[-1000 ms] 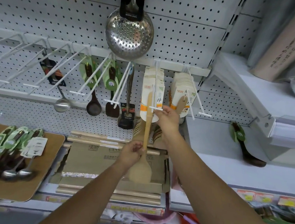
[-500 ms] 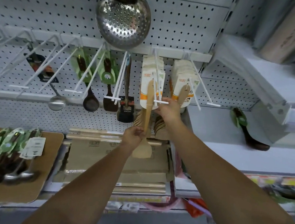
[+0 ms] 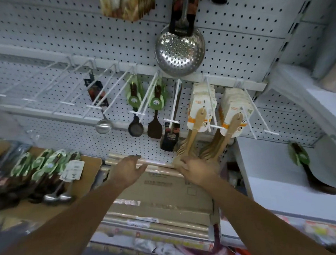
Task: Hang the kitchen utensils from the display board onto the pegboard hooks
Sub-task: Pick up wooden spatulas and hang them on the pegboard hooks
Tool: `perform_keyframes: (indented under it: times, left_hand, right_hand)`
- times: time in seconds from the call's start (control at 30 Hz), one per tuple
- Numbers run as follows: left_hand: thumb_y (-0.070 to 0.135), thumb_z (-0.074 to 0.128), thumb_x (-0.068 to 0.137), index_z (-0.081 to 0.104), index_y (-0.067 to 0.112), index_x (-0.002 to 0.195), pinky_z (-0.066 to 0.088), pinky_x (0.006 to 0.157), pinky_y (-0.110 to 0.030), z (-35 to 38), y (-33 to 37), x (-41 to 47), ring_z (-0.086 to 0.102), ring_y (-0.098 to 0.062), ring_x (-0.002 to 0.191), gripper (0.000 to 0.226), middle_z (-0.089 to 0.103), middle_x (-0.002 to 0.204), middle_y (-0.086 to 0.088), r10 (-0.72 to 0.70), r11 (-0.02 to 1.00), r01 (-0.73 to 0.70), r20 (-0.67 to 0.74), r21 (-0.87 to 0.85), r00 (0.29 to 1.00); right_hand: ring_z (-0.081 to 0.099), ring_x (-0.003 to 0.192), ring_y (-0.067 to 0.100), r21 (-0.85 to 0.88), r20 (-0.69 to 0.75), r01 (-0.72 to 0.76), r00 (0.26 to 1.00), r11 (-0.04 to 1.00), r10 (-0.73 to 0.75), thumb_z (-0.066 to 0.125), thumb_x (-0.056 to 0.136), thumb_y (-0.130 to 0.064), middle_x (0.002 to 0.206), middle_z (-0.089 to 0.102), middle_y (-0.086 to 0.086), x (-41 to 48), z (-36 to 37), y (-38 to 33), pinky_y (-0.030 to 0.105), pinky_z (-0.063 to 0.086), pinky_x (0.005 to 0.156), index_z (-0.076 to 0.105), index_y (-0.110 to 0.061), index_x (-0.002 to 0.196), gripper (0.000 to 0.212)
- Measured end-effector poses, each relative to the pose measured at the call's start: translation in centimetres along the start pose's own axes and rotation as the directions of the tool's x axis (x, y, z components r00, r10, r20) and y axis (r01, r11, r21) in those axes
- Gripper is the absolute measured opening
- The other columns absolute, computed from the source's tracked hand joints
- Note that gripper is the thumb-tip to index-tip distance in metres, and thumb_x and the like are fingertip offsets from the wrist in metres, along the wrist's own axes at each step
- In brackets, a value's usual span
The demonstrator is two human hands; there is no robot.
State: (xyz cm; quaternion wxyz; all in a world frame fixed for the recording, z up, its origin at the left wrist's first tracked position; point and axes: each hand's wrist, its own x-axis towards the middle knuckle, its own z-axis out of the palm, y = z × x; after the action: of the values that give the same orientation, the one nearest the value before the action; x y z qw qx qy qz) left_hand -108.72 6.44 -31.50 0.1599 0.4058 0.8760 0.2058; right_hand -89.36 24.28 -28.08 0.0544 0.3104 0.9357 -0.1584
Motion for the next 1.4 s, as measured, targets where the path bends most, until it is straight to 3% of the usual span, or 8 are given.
perform_keyframes:
  times: [0.13, 0.27, 0.4, 0.53, 0.67, 0.97, 1.2, 1.4]
  left_hand:
    - [0.067, 0.036, 0.090, 0.050, 0.021, 0.137, 0.046, 0.102, -0.040, -4.6, -4.1, -4.7, 0.053, -0.026, 0.123, 0.067, 0.055, 0.139, -0.007, -0.114, 0.978, 0.126, -0.078, 0.166, 0.990]
    - [0.062, 0.046, 0.092, 0.047, 0.014, 0.140, 0.044, 0.101, -0.039, -8.8, -6.6, -11.4, 0.051, -0.031, 0.125, 0.068, 0.053, 0.139, -0.013, -0.269, 0.937, 0.285, -0.101, 0.204, 0.958]
    - [0.080, 0.035, 0.076, 0.058, 0.021, 0.113, 0.051, 0.084, -0.040, -11.9, -10.0, -17.7, 0.061, -0.028, 0.104, 0.073, 0.065, 0.112, -0.006, -0.404, 0.865, 0.421, -0.117, 0.272, 0.907]
    - [0.083, 0.030, 0.073, 0.058, 0.024, 0.121, 0.052, 0.086, -0.039, -14.4, -12.0, -23.1, 0.061, -0.027, 0.107, 0.082, 0.065, 0.120, -0.006, -0.501, 0.797, 0.526, -0.160, 0.296, 0.850]
    - [0.064, 0.046, 0.090, 0.053, 0.020, 0.131, 0.048, 0.089, -0.038, -16.5, -13.9, -27.3, 0.057, -0.030, 0.115, 0.061, 0.059, 0.129, -0.009, -0.553, 0.741, 0.601, -0.237, 0.298, 0.799]
    - [0.075, 0.038, 0.085, 0.052, 0.020, 0.129, 0.051, 0.092, -0.045, -20.0, -25.1, -35.4, 0.057, -0.028, 0.115, 0.072, 0.058, 0.129, -0.006, -0.662, 0.664, 0.714, -0.271, 0.222, 0.699]
    - [0.068, 0.036, 0.092, 0.024, 0.012, 0.152, 0.027, 0.117, -0.039, -24.2, -35.1, -39.9, 0.030, -0.027, 0.143, 0.083, 0.030, 0.157, -0.009, -0.665, 0.662, 0.731, -0.322, 0.164, 0.674]
    - [0.064, 0.040, 0.093, 0.025, 0.013, 0.152, 0.027, 0.117, -0.039, -27.8, -42.0, -42.5, 0.030, -0.025, 0.144, 0.081, 0.030, 0.157, -0.009, -0.695, 0.674, 0.739, -0.345, -0.007, 0.631]
  right_hand:
    - [0.057, 0.118, 0.028, -0.152, 0.022, 0.240, 0.971, 0.959, -0.240, 0.029, 0.091, -0.074, 0.138, 0.057, 0.005, 1.8, 0.0, -5.8, 0.045, 0.052, 0.091, 0.047, -0.024, 0.138, 0.071]
    - [0.049, 0.130, 0.030, -0.201, 0.104, 0.506, 0.862, 0.839, -0.495, 0.037, 0.097, -0.065, 0.146, 0.050, 0.010, 2.4, 0.5, -12.5, 0.042, 0.041, 0.107, 0.042, -0.015, 0.145, 0.069]
    - [0.053, 0.124, 0.028, -0.187, 0.098, 0.630, 0.776, 0.754, -0.623, 0.036, 0.094, -0.068, 0.136, 0.057, 0.008, 1.7, 1.4, -19.1, 0.038, 0.039, 0.104, 0.051, -0.017, 0.135, 0.067]
    - [0.054, 0.122, 0.028, -0.202, 0.135, 0.732, 0.679, 0.651, -0.722, 0.031, 0.090, -0.071, 0.132, 0.060, 0.008, 0.7, 2.7, -25.9, 0.038, 0.039, 0.104, 0.051, -0.020, 0.135, 0.071]
    - [0.054, 0.122, 0.030, -0.231, 0.152, 0.807, 0.581, 0.543, -0.799, 0.038, 0.093, -0.067, 0.134, 0.059, 0.010, -0.9, 4.3, -32.6, 0.043, 0.041, 0.104, 0.050, -0.017, 0.133, 0.066]
    - [0.061, 0.106, 0.028, -0.243, 0.213, 0.890, 0.437, 0.386, -0.874, 0.025, 0.083, -0.077, 0.117, 0.065, 0.006, -4.1, 9.4, -47.9, 0.036, 0.046, 0.081, 0.055, -0.023, 0.119, 0.072]
    - [0.053, 0.128, 0.031, -0.243, 0.257, 0.900, 0.419, 0.361, -0.871, 0.028, 0.088, -0.078, 0.141, 0.056, 0.010, -4.9, 13.8, -60.8, 0.044, 0.045, 0.104, 0.046, -0.019, 0.140, 0.080]
    - [0.050, 0.131, 0.028, -0.199, 0.258, 0.916, 0.392, 0.349, -0.883, 0.031, 0.090, -0.074, 0.146, 0.052, 0.006, -4.9, 17.5, -70.5, 0.045, 0.041, 0.107, 0.038, -0.023, 0.147, 0.077]
